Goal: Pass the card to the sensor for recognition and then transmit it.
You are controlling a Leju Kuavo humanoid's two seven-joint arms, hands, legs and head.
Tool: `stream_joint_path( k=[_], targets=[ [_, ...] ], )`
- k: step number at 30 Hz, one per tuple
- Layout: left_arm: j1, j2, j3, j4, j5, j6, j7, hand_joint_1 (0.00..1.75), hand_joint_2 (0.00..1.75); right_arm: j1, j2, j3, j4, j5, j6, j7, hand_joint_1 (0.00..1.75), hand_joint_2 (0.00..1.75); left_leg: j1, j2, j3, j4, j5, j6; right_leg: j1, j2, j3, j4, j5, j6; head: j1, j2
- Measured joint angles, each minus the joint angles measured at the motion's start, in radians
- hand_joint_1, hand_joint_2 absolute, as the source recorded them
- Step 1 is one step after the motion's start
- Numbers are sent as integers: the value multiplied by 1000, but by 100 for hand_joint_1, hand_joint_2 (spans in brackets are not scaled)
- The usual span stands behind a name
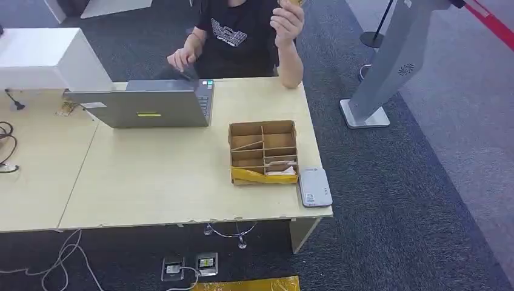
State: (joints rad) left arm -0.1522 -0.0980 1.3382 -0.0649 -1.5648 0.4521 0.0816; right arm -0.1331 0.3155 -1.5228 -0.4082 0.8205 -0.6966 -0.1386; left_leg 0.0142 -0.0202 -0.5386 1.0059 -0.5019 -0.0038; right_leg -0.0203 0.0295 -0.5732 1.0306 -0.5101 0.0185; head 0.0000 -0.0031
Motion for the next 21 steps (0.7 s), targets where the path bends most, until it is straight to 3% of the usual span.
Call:
stream_joint_path(
  k=[5, 6, 7, 9, 11, 12, 13, 14, 15, 16, 17, 18, 19, 21],
  targets=[
    [0, 0, 0, 0, 8, 4, -9, 0, 0, 1, 8, 0, -35, -83, 2, -196, 0, 0, 0, 0, 0, 0, 0, 0, 0, 0, 0, 0, 0, 0, -1, 0],
    [0, 0, 0, 0, 8, 4, -10, 0, 0, -2, 10, 0, -37, -150, 14, -261, 0, 0, 0, 0, 0, 0, 0, 0, 0, 0, 0, 0, 0, 0, 0, 0],
    [0, 0, 0, 0, 7, 3, -10, 0, 0, -8, 13, 0, -37, -246, 44, -377, 0, 0, 0, 0, 0, 0, 0, 0, 0, 0, 0, 0, 0, 0, -1, 0],
    [0, 5, 0, 0, 1, -6, -15, 0, 0, -28, -10, 0, -46, -443, 168, -521, 0, 0, 0, 0, 1, 0, 0, 0, 0, 0, 0, 0, 0, 0, -2, 0],
    [-2, 12, 0, 0, 0, -23, -25, 0, 0, -36, -40, 13, -107, -572, 282, -446, 0, 0, -1, -2, 1, 0, 1, 1, -2, -2, 1, 0, 0, 0, -2, 0],
    [-1, 16, 0, 0, -1, -31, -29, 0, 0, -36, -51, 22, -163, -615, 301, -340, 0, 0, -2, -2, 1, 0, 1, 1, -2, -2, 2, 0, 0, 0, 0, 0],
    [-1, 21, 0, 0, -1, -38, -29, 0, 0, -29, -64, 39, -226, -662, 298, -249, 0, 0, -2, -2, 1, 0, 0, 1, -2, -2, 2, -1, 0, 0, 0, 0],
    [-1, 26, -1, 0, -1, -45, -31, 0, 0, -12, -77, 62, -303, -734, 259, -152, 0, 0, -3, -2, 1, 1, 0, 1, -3, -2, 2, -1, 0, 0, 0, 0],
    [-1, 31, -1, 0, -1, -49, -35, 0, 0, 18, -96, 98, -378, -809, 195, -97, 0, 0, -4, -4, 1, 1, 0, 2, -4, -4, 3, -1, 0, 1, -2, 0],
    [0, 36, -1, 0, -1, -54, -44, 0, 0, 57, -113, 159, -469, -885, 103, -84, 0, 0, -6, -6, 0, 0, -1, 3, -6, -6, 4, 0, -2, 2, 3, 0],
    [1, 37, -1, 0, -1, -59, -51, 0, 0, 84, -117, 212, -531, -913, 55, -125, 0, 0, -6, -5, -2, 0, -1, 4, -7, -5, 3, 0, -1, 2, 2, 0],
    [2, 40, -1, 0, -1, -67, -52, 0, 0, 95, -123, 255, -606, -928, 34, -173, 0, 0, -5, 1, -2, 0, -2, 3, -5, 2, 1, 0, 0, 2, 1, 0],
    [1, 47, -1, 0, -1, -72, -53, 0, 0, 99, -132, 295, -690, -918, 22, -160, 0, 0, -4, 6, -1, 0, -3, 3, -5, 6, 1, -1, 1, 1, 2, 0],
    [-6, 50, -1, 0, -1, -78, -56, 0, 0, 107, -129, 368, -906, -831, 10, -7, 0, 0, -6, 6, 0, 0, -2, 4, -6, 5, 1, 0, 1, 2, -2, 0]
  ],
)
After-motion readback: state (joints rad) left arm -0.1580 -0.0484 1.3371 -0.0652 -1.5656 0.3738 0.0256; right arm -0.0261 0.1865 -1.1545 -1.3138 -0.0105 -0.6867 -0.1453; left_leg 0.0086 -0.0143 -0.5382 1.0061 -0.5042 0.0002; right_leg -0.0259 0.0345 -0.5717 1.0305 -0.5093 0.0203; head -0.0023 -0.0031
